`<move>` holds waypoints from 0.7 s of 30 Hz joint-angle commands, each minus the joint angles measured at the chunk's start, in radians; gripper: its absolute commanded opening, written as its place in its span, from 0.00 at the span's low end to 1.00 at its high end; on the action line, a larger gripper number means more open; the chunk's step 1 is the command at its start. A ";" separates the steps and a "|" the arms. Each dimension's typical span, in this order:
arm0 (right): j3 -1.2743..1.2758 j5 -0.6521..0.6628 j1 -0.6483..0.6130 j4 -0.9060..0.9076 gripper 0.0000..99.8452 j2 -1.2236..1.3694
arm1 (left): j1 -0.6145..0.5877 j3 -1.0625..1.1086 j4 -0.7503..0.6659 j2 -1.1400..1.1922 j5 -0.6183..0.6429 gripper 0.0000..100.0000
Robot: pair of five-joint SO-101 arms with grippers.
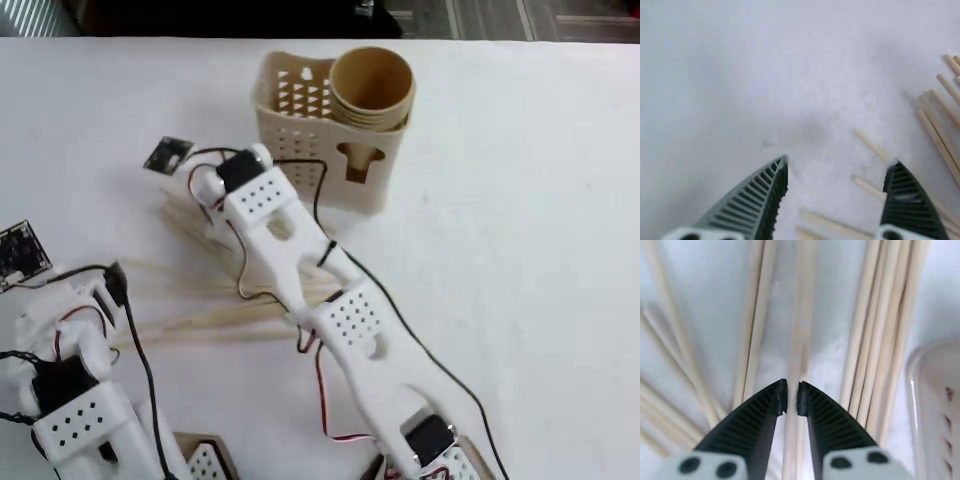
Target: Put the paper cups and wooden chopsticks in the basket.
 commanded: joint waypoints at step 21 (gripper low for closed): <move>-0.057 -0.094 0.054 0.021 0.02 -0.236 | 0.407 0.218 -0.021 -0.030 -0.012 0.28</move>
